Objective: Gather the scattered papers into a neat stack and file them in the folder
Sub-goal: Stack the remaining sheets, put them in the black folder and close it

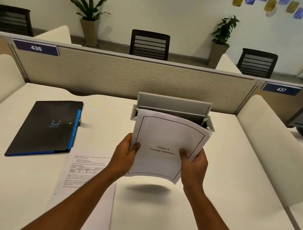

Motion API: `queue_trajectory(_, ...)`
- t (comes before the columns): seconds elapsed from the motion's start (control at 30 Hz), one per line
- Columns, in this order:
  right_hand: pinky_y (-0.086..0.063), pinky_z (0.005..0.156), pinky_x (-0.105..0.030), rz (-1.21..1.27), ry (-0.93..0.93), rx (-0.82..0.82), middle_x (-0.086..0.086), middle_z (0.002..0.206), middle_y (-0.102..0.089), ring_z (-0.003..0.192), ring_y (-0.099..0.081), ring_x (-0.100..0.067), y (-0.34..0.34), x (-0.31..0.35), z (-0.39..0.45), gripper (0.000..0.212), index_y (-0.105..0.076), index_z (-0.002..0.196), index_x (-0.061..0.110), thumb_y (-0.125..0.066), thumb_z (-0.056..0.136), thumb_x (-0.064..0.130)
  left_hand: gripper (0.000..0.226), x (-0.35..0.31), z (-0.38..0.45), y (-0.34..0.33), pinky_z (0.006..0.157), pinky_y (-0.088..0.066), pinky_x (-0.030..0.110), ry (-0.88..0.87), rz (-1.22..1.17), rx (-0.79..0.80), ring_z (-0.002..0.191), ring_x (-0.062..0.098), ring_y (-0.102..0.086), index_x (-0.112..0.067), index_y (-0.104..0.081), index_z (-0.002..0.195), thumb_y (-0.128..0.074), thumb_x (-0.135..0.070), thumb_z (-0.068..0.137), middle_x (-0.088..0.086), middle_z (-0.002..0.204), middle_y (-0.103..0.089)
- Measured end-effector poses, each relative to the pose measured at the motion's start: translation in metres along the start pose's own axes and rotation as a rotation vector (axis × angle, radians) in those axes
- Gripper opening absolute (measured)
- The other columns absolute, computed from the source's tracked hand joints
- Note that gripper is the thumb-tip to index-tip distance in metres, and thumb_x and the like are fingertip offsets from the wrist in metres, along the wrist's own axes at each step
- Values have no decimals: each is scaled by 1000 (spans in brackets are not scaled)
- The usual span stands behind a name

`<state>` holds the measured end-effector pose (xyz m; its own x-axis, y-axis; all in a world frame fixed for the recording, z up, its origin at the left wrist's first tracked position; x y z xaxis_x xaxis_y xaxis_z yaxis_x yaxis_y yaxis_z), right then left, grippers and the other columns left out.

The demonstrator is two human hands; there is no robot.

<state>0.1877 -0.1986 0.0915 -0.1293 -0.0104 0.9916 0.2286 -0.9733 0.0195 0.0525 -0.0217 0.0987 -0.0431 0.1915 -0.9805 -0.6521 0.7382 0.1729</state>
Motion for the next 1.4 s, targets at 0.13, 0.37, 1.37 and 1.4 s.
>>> queue_trajectory(0.13,-56,66,-13,-21,-39,30,9,106,-69,94,-67,-5,-4,-15,-20,31,-57,110,35,-73,93,15,23,18,-13,-9,82,-50,18,18,79,-27,103,0,-57,-27,-39,122,-42,-15,102,-16,109,-57)
queue_trajectory(0.37,-52,66,-8,-131,-197,77,2,113,-70,104,-66,-16,-5,-44,-34,31,-60,125,18,-64,96,7,27,44,-25,-16,75,-43,14,140,219,-52,92,1,-54,-15,-38,130,-38,-11,103,-5,108,-55)
queue_trajectory(1.37,-62,85,-46,-334,-472,417,-3,94,-78,87,-74,-26,-91,-63,-73,14,-75,95,15,-69,86,7,40,85,-54,107,103,-44,38,575,332,-209,126,29,-50,-7,-46,136,-50,-19,99,10,138,-52)
queue_trajectory(1.4,-63,85,-46,-331,-487,426,-3,94,-78,87,-74,-27,-98,-65,-79,13,-75,93,16,-69,86,7,39,88,-58,114,105,-44,40,581,339,-228,126,30,-50,-6,-48,135,-51,-20,99,11,139,-52)
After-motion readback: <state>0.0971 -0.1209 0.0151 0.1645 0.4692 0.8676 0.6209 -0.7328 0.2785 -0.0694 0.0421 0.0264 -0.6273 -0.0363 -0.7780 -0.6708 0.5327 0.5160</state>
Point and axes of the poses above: each hand's wrist, its own z-axis towards the middle knuckle, its own y-axis out of the back of the hand, x = y × z, the point moved 1 cm from there along z, towards the middle knuckle
